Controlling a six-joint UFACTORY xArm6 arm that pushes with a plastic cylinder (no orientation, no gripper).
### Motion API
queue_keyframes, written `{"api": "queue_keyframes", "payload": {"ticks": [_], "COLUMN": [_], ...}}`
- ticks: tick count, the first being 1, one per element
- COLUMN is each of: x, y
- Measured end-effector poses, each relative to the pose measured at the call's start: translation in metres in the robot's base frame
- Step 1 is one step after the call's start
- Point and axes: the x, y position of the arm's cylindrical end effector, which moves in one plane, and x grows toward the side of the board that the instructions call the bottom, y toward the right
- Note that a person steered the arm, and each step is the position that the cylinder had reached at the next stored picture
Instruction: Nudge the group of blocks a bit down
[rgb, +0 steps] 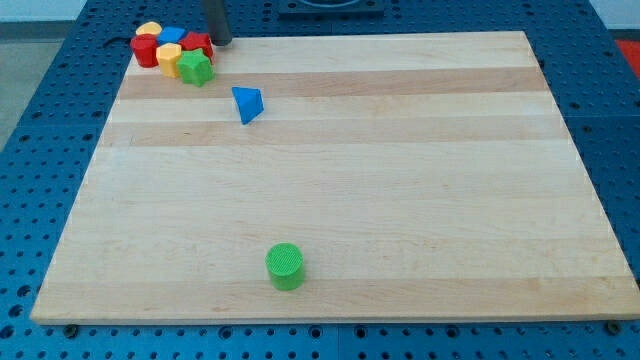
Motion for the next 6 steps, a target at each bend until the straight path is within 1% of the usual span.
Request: {"api": "queue_keyframes", "payload": {"ticks": [1, 2, 3, 4, 6], "x": [0.038, 0.044, -0.001, -0.006, 0.003], "y": [0.000, 0.006, 0.033, 0.037, -0.027]}}
